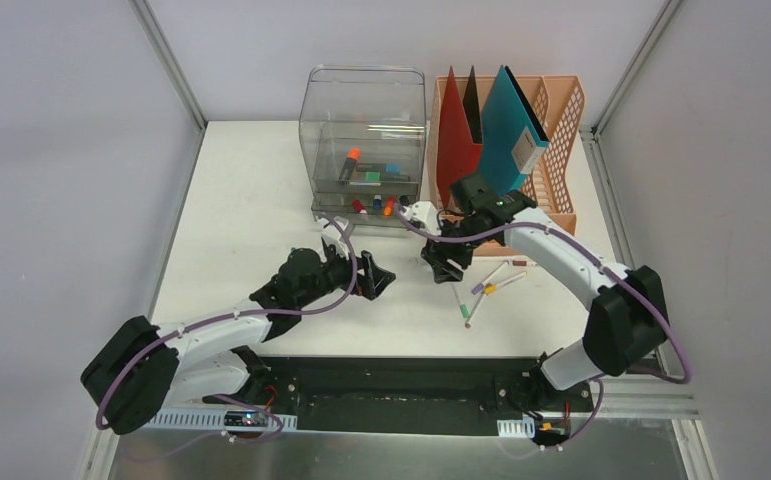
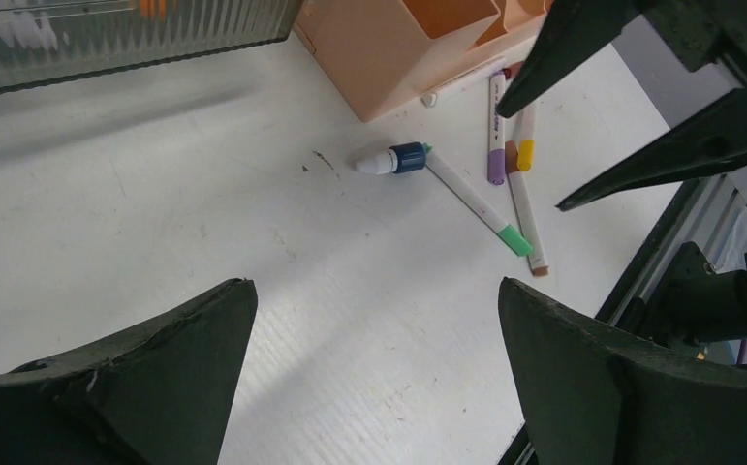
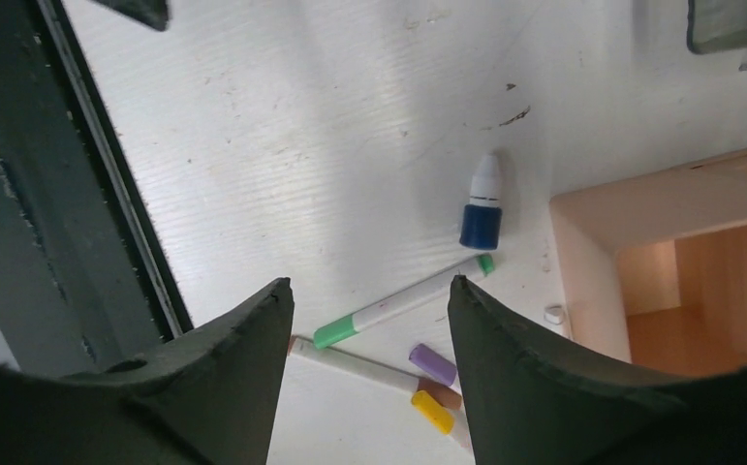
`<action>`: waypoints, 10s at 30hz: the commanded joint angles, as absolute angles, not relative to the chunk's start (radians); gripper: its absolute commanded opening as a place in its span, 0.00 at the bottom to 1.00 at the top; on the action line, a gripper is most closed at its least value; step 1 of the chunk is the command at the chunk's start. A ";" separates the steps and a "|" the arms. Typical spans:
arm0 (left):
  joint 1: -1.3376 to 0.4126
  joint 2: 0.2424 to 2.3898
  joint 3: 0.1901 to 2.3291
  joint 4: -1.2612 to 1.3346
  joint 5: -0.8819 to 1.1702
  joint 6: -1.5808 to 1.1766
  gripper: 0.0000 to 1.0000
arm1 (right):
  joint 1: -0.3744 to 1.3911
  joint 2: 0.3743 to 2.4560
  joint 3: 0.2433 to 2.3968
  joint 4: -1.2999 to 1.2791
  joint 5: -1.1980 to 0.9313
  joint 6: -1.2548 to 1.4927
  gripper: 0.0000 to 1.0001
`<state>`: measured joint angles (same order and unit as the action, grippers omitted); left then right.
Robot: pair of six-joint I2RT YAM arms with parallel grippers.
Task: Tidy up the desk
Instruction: Pick up the stationery from the center of the board, then place the stationery in the drawer, then close the drawer in the storage box, then open the drawer in the storage box.
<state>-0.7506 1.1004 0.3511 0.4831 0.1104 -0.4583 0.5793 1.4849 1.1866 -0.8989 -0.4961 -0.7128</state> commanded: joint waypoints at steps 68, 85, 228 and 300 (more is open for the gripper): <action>-0.741 0.750 0.213 0.383 -0.148 -0.546 0.99 | 0.718 1.733 1.286 -0.845 -0.297 -0.595 0.00; -0.735 0.729 0.216 0.350 -0.183 -0.541 0.99 | 0.692 1.637 1.525 -0.952 -0.330 -0.743 0.00; -0.357 1.859 0.718 0.919 0.144 -1.257 0.42 | 0.235 1.187 1.158 -0.845 -0.813 -0.656 0.53; -0.356 1.992 0.394 1.419 0.070 -1.350 0.00 | 0.235 1.207 1.164 -0.867 -0.827 -0.672 0.53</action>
<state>-0.3538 2.0129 0.4683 1.3827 0.0589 -1.3891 0.2401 1.2057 1.1500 -0.8806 -0.7933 -0.6537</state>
